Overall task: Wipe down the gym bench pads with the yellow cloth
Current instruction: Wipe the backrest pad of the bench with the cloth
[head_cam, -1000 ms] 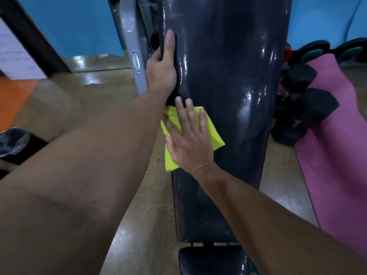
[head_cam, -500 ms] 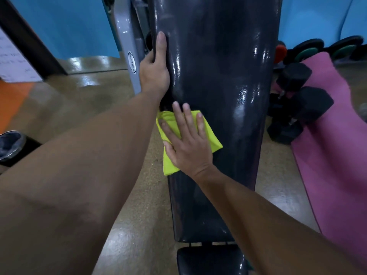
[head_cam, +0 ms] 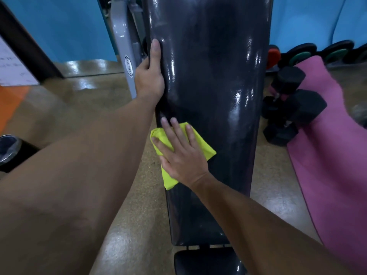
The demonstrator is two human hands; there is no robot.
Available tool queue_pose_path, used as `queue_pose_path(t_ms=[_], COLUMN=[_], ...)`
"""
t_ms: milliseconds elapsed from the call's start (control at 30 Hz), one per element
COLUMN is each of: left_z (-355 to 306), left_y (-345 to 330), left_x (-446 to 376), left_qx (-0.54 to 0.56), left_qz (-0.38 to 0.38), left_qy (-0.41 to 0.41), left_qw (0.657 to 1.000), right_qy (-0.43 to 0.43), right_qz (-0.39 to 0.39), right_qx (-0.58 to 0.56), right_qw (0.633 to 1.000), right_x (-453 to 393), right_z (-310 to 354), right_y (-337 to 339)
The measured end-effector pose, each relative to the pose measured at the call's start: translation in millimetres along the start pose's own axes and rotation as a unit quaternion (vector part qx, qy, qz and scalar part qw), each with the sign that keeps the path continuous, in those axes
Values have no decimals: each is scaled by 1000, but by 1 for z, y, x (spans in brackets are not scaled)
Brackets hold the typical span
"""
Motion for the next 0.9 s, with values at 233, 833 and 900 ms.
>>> queue_pose_path(t_ms=[233, 833, 900], left_z=[2, 86, 84], left_y=[1, 2, 3], left_x=[2, 39, 39], left_qx=[17, 43, 40], left_qz=[18, 51, 63], left_qy=[13, -3, 0], left_qw=[1000, 998, 997], right_qy=[-144, -221, -179], right_qz=[-32, -65, -44], right_qx=[1, -15, -19], right_qw=[989, 973, 983], right_x=[58, 59, 65], right_z=[-53, -79, -72], right_y=[17, 27, 24])
Point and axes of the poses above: each hand's wrist, its own x-axis away from the middle knuckle, its own y-axis out of the back of the hand, z = x × y, the point moved 3 cm from there along -x, towards the middle knuckle, and after that the axes turned 15 degrees about y, right-handed, at the moved point
